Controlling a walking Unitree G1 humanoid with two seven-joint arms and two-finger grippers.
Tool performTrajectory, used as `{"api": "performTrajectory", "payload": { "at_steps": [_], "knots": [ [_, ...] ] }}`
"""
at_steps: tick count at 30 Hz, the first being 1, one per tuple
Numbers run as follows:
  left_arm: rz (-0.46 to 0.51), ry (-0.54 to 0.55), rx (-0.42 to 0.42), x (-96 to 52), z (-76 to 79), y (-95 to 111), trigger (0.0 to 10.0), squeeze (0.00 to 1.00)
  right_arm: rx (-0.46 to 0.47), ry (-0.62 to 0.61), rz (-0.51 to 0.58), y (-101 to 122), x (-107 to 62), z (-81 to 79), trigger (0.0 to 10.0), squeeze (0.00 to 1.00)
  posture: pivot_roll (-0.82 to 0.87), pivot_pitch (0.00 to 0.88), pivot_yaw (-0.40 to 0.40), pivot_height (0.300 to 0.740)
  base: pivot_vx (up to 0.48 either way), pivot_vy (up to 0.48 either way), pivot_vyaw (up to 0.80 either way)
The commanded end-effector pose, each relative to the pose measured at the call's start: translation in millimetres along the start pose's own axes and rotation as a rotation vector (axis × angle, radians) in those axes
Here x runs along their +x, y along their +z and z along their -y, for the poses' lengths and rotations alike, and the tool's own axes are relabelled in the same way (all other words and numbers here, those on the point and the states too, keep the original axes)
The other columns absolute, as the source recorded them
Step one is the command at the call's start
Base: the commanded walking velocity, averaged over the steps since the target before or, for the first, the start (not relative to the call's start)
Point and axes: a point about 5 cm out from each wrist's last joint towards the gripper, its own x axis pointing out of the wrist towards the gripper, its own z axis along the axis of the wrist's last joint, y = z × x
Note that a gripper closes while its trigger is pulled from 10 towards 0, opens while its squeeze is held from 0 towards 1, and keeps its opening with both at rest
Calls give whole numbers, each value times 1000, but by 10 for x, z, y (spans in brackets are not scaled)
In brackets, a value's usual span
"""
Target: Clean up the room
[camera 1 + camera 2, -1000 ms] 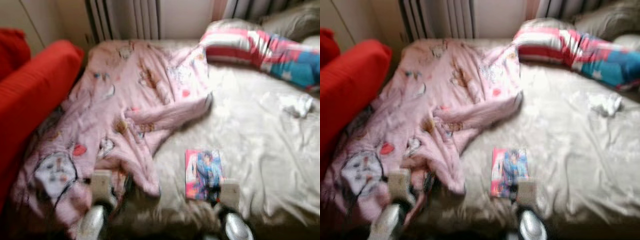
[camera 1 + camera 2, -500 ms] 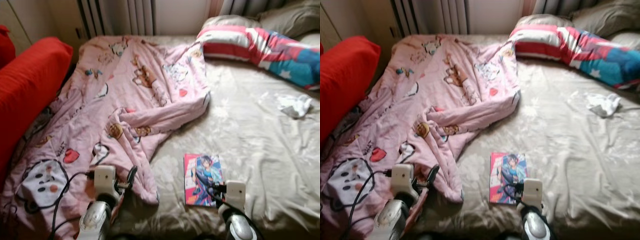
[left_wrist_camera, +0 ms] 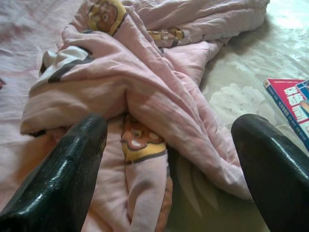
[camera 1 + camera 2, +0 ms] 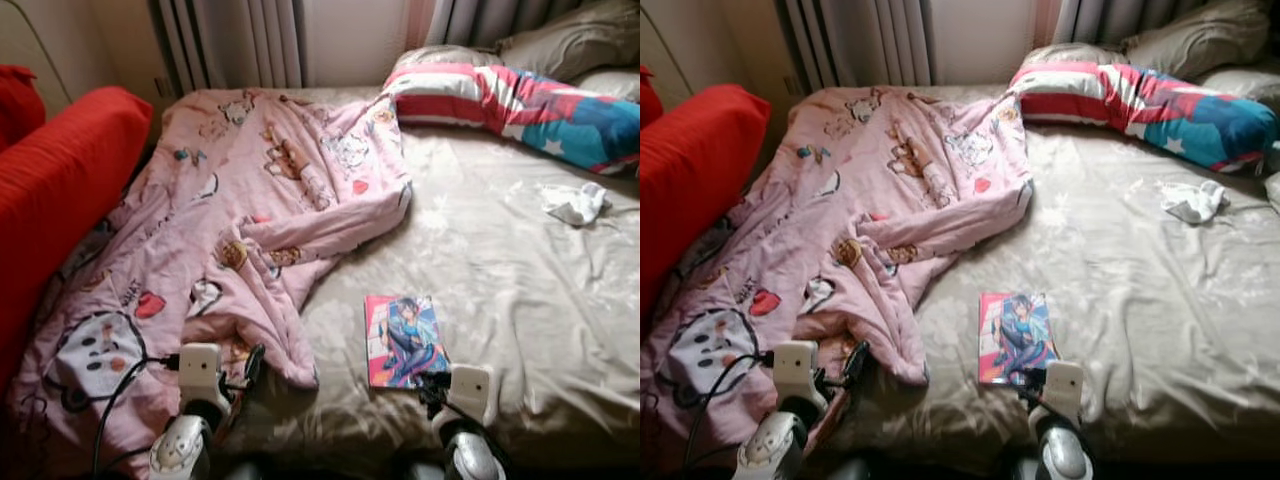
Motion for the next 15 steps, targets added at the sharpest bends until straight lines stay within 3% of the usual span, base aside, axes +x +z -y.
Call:
{"api": "performTrajectory", "payload": {
  "at_steps": [1,10,15],
  "knots": [
    [-14,3,2,-38,-32,-20,10000,0,70,-16,-36,-65,-13,-3,10000,0,18,197,37,587,0,0,0],
    [-17,5,15,-76,-73,-6,10000,0,309,-86,-74,-88,9,114,10000,0,45,223,53,587,0,0,0],
    [-22,5,23,-108,-98,-5,10000,0,365,-104,-61,-61,22,154,10000,0,55,234,63,587,0,0,0]
  ]
}}
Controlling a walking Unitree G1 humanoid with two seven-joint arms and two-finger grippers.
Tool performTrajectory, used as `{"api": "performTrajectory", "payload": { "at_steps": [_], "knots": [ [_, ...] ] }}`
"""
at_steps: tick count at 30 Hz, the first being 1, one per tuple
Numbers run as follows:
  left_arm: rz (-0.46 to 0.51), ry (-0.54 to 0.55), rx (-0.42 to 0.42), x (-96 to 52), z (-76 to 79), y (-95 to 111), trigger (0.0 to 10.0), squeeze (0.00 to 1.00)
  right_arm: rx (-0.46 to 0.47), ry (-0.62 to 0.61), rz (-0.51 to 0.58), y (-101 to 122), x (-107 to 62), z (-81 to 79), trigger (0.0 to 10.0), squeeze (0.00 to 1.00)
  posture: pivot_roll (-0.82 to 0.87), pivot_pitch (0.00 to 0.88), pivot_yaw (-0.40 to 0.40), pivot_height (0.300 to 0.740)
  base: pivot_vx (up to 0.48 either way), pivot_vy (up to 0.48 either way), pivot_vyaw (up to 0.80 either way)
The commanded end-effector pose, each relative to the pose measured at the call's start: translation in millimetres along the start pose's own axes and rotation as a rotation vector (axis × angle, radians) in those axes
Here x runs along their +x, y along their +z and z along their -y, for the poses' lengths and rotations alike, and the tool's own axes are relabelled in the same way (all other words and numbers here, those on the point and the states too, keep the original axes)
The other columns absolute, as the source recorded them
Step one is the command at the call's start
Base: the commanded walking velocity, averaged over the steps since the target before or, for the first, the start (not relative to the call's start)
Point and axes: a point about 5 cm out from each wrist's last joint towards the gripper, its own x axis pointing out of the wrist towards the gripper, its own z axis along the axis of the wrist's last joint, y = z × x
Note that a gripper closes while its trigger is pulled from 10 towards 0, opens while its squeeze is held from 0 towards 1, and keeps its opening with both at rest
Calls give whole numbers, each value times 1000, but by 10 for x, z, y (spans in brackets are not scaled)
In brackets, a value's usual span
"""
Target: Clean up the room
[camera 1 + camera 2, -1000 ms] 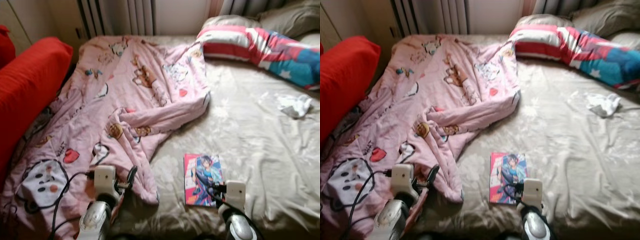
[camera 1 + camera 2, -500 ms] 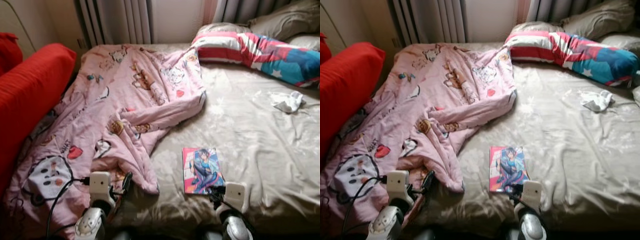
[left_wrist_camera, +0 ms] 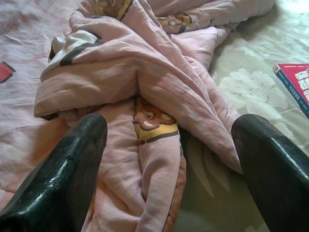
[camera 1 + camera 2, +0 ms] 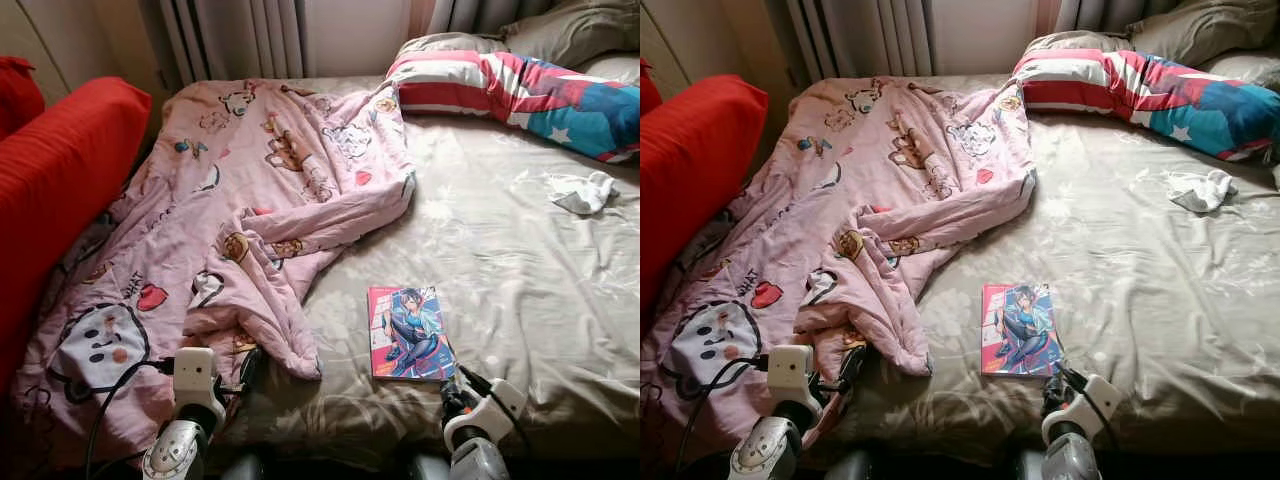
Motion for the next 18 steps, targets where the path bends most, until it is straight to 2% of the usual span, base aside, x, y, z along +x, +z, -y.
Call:
{"api": "performTrajectory", "payload": {
  "at_steps": [1,2,3,18],
  "knots": [
    [-18,6,10,-54,-52,-24,10000,0,29,-10,-25,-57,-18,24,10000,0,58,238,66,587,0,0,0],
    [-21,5,11,-59,-54,-25,10000,0,41,-7,-20,-38,-8,22,10000,804,60,241,68,587,0,0,0],
    [-24,4,13,-70,-60,-27,10000,0,60,0,-12,-15,3,14,10000,1000,63,245,70,587,0,0,0],
    [-44,10,39,-186,-147,-9,10000,0,108,4,-13,10,27,2,10000,1000,107,290,96,587,0,0,0]
  ]
}}
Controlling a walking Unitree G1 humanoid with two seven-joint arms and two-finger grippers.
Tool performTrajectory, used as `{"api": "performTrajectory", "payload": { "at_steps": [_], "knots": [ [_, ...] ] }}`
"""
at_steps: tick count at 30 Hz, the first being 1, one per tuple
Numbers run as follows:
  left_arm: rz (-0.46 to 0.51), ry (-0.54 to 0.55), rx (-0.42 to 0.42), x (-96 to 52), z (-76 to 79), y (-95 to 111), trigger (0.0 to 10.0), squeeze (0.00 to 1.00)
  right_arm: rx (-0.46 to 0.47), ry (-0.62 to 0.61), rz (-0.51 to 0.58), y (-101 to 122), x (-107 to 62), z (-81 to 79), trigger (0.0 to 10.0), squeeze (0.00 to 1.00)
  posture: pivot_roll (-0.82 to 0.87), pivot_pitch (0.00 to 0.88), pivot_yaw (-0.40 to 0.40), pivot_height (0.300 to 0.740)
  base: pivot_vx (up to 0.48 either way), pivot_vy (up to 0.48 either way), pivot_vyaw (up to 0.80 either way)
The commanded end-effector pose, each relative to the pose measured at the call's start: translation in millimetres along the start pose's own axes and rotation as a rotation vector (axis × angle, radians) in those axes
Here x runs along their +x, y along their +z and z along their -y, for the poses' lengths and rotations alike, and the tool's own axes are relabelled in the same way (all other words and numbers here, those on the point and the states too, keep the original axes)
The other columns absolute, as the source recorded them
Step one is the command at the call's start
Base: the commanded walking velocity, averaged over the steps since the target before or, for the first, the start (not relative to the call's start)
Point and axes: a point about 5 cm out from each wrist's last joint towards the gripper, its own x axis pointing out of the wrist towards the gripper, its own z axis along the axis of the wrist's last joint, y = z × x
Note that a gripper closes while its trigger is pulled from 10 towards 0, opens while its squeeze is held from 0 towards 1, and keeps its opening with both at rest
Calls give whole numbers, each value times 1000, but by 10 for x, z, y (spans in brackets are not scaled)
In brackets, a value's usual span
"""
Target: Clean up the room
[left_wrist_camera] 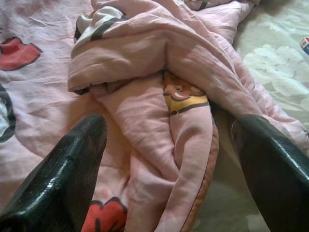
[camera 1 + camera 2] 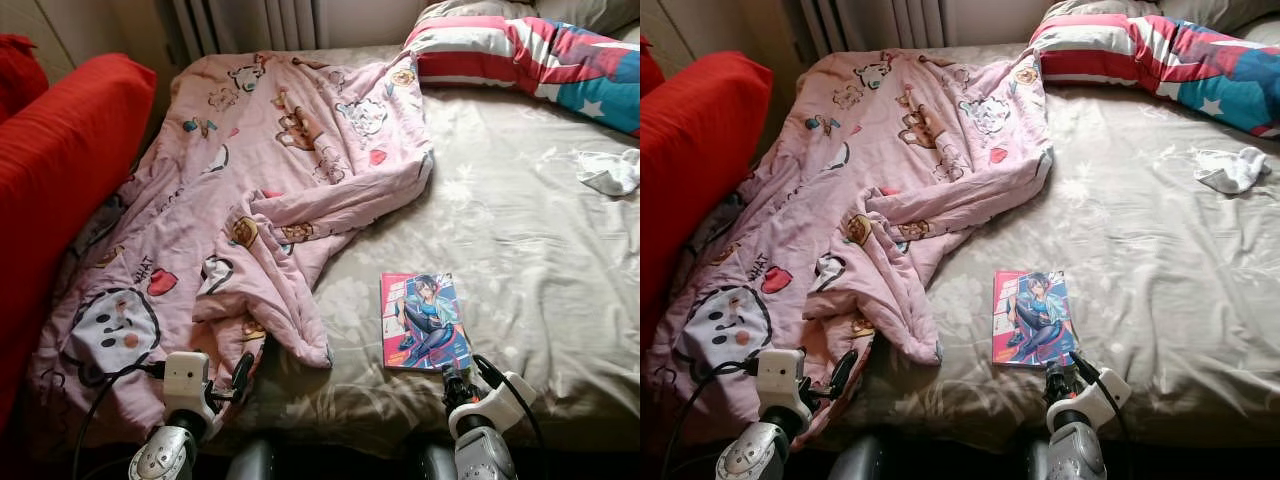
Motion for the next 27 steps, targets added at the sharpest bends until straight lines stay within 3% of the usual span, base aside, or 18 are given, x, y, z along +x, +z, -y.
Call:
{"api": "performTrajectory", "payload": {
  "at_steps": [1,2,3,27],
  "knots": [
    [-40,9,8,-76,-63,-60,10000,0,23,-27,-30,-78,-37,64,10000,584,111,294,98,587,0,0,0],
    [-42,10,10,-87,-68,-58,10000,0,26,-25,-30,-76,-35,62,10000,239,112,295,99,587,0,0,0],
    [-44,10,12,-98,-74,-57,10000,0,29,-21,-28,-67,-30,57,10000,0,115,298,101,587,0,0,0],
    [-88,-3,38,-240,-67,-66,10000,0,84,77,61,185,86,-105,10000,0,126,328,122,587,0,0,0]
  ]
}}
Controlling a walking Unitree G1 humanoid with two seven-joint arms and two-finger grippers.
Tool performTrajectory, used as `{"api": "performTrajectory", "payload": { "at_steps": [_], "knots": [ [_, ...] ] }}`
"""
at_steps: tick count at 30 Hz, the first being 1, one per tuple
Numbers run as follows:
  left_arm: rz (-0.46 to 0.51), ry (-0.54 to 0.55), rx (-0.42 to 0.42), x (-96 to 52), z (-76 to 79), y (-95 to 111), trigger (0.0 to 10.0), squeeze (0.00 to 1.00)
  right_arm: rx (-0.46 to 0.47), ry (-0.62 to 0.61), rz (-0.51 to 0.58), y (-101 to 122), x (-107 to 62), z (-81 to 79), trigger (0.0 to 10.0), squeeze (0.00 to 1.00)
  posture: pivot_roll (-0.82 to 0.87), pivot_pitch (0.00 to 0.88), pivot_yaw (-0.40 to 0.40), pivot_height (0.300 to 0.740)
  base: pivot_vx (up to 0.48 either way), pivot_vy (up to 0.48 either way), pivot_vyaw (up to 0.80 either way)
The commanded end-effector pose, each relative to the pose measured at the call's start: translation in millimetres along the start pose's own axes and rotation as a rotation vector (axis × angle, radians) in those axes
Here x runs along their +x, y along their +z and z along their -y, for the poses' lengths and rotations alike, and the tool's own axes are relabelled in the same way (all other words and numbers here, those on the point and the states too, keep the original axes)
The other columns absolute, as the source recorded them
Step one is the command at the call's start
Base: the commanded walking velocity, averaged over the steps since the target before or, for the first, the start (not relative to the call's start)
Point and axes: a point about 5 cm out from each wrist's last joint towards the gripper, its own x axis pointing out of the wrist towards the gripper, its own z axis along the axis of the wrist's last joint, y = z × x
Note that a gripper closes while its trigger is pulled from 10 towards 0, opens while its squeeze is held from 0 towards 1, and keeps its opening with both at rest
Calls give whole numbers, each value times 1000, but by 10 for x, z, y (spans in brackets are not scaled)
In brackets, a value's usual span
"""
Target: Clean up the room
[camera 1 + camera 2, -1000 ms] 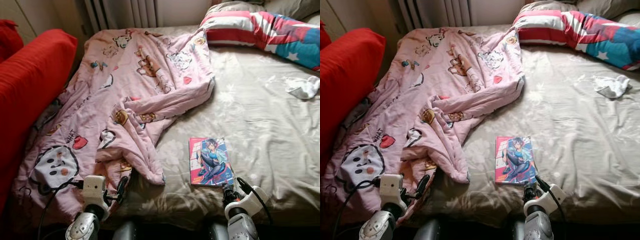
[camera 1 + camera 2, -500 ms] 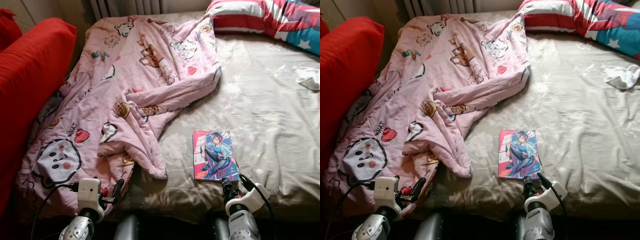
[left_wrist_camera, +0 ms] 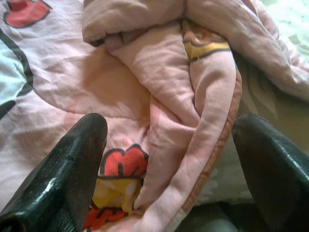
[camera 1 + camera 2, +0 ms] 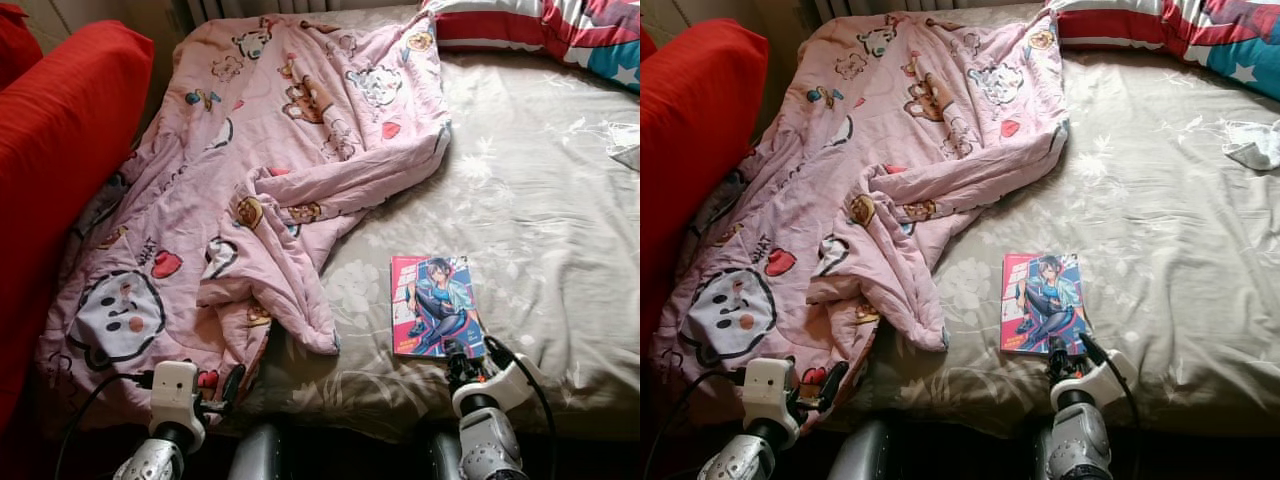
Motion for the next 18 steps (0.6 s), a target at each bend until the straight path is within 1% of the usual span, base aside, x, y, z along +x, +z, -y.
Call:
{"api": "performTrajectory", "payload": {
  "at_steps": [1,5,8,9,10,11,12,16,18],
  "knots": [
    [-35,1,12,-65,-29,-59,10000,0,15,-24,-15,-42,-23,41,10000,0,126,328,122,587,0,0,0],
    [-38,-1,12,-83,-22,-57,10000,0,23,-30,-28,-55,-25,52,10000,0,133,335,122,587,0,0,0],
    [-40,0,14,-122,-20,-57,10000,0,100,-31,-68,-133,-46,65,10000,0,147,344,125,587,0,0,0],
    [-43,-4,24,-150,-15,-55,10000,0,140,-13,-87,-172,-54,51,10000,0,155,349,127,587,0,0,0],
    [-43,-6,28,-159,-13,-52,10000,0,159,-8,-91,-182,-55,45,10000,0,157,351,128,587,0,0,0],
    [-43,-6,28,-159,-13,-52,10000,0,159,-8,-91,-182,-55,45,10000,0,157,351,128,587,0,0,0],
    [-42,-10,33,-183,-7,-46,10000,0,194,5,-97,-198,-57,32,10000,0,167,363,131,587,0,0,0],
    [-45,-14,41,-221,-2,-44,10000,0,236,35,-115,-235,-63,4,10000,0,178,373,133,587,0,0,0],
    [-50,-12,48,-262,-8,-42,10000,0,263,64,-121,-249,-65,-20,10000,0,193,385,137,587,0,0,0]
  ]
}}
